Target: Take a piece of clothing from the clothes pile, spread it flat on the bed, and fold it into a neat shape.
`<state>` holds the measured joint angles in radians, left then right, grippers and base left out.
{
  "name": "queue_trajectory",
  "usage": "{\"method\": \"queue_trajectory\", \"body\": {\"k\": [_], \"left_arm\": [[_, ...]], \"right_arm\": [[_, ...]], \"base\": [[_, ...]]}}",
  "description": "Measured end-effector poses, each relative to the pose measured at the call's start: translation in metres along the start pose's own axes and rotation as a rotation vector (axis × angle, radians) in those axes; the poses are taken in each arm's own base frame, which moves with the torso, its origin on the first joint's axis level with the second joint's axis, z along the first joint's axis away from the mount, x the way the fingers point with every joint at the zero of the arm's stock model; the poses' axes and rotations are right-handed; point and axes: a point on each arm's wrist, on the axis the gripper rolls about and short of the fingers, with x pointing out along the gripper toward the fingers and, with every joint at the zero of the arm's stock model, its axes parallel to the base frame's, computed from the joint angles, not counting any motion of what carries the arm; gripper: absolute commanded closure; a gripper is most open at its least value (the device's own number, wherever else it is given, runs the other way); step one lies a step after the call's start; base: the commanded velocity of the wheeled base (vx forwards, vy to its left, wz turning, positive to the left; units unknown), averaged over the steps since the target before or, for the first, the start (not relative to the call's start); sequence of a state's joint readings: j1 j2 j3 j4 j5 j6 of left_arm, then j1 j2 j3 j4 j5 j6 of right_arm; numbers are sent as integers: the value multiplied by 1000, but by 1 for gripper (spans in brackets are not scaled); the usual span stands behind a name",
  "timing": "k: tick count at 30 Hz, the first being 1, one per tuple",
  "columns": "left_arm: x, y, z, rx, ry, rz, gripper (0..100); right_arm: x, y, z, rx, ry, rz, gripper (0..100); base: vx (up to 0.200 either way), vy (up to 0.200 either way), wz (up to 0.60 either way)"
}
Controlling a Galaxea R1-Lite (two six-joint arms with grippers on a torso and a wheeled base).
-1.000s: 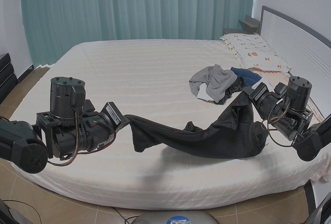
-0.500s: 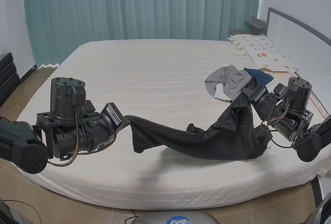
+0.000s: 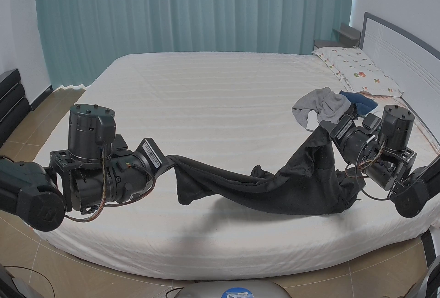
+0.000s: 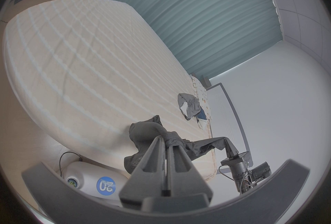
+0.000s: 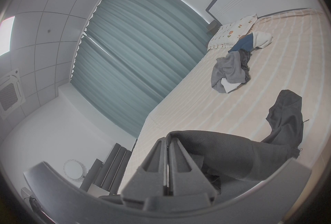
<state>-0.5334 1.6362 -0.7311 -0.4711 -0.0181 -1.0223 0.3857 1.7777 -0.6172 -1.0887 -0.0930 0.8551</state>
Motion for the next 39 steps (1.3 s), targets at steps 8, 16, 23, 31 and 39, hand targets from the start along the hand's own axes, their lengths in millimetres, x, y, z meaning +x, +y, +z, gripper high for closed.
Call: {"method": "queue_trajectory", "body": {"k": [8,16,23,31,39], "left_arm": [[4,1,-3,3,12,11,100],[5,2,-9,9,30,13,100],[4,-1,-14,26,41,6,100],[-9,-2,-20,36,55,-8,100],[-39,-11,-24,58,67,-47,100]], "right_arm": [[-2,3,-6,-3,22,11,100],[-2,10,-9,-14,35,33,100],[-13,14,-11,-40,55,44,100],[-48,21,-11,-97,66,79,100],[-95,39,6,-133,63,123,100]], "base": [[0,0,0],[0,0,0],[-86,0,0],[-200,0,0],[-175,0,0]]}}
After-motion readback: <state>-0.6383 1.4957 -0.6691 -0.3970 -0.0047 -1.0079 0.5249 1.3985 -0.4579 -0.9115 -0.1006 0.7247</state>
